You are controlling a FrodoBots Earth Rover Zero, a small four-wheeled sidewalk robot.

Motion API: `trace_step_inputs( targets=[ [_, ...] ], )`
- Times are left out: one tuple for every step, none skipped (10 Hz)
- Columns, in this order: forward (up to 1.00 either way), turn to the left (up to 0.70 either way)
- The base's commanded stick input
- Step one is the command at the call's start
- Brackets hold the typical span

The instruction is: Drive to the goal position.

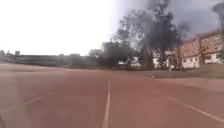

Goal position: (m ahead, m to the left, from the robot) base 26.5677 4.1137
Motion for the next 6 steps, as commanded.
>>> trace_step_inputs(
  targets=[
    [0.70,0.00],
    [0.70,0.00],
    [0.70,0.00],
    [0.70,0.00],
    [0.70,0.00],
    [0.70,0.00]
  ],
)
